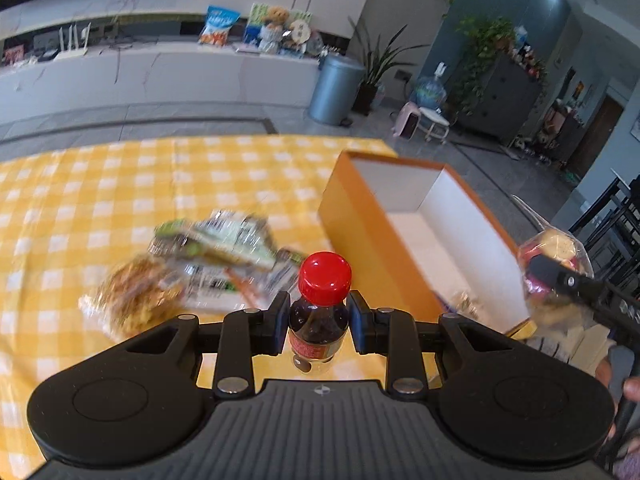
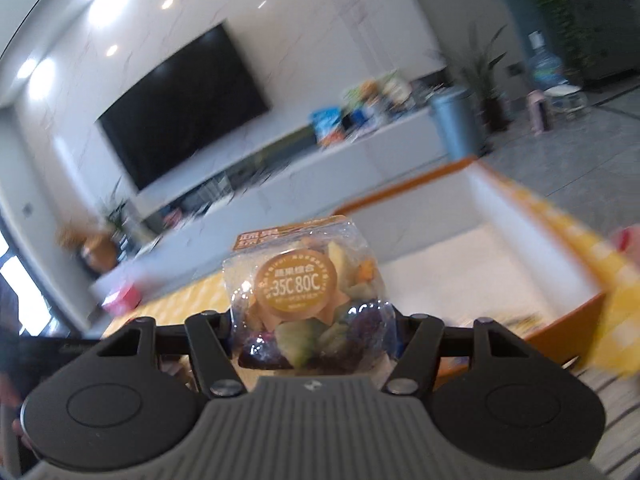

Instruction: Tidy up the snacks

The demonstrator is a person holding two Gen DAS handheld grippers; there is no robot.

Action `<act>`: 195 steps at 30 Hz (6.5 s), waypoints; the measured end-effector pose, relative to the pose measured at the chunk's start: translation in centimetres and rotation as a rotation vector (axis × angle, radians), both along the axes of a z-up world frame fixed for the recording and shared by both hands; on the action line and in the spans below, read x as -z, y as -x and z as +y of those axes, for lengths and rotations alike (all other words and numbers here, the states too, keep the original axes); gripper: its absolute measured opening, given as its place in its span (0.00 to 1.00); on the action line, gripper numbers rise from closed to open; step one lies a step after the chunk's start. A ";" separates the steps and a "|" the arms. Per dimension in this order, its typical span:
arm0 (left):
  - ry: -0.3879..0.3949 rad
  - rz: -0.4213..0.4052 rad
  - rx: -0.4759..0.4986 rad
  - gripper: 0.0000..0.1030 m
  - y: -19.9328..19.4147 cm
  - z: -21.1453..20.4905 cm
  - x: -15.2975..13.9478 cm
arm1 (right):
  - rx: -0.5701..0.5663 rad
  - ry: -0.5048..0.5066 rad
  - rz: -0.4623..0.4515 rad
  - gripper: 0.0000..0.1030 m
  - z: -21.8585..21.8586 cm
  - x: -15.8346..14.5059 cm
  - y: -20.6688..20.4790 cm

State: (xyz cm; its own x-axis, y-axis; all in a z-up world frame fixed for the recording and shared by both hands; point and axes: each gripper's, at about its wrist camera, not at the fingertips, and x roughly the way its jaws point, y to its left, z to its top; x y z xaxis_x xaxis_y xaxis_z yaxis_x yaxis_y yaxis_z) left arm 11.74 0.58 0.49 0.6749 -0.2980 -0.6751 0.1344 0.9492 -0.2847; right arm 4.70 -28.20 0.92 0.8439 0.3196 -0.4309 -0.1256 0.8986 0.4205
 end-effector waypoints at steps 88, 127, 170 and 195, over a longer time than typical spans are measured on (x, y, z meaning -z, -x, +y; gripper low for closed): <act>0.004 0.176 0.327 0.84 -13.1 -16.6 5.7 | 0.402 0.043 0.028 0.90 -5.8 2.5 -4.5; -0.077 -0.085 -0.231 0.77 1.1 4.5 -5.7 | -0.122 0.039 0.063 0.94 12.4 -3.2 -3.7; 0.013 0.148 -0.343 0.83 -1.4 13.3 8.3 | -0.290 0.462 0.189 0.97 23.8 8.8 -17.7; -0.016 0.207 -0.319 0.83 -1.9 12.2 9.6 | -0.269 0.642 0.069 0.42 23.8 8.7 -15.8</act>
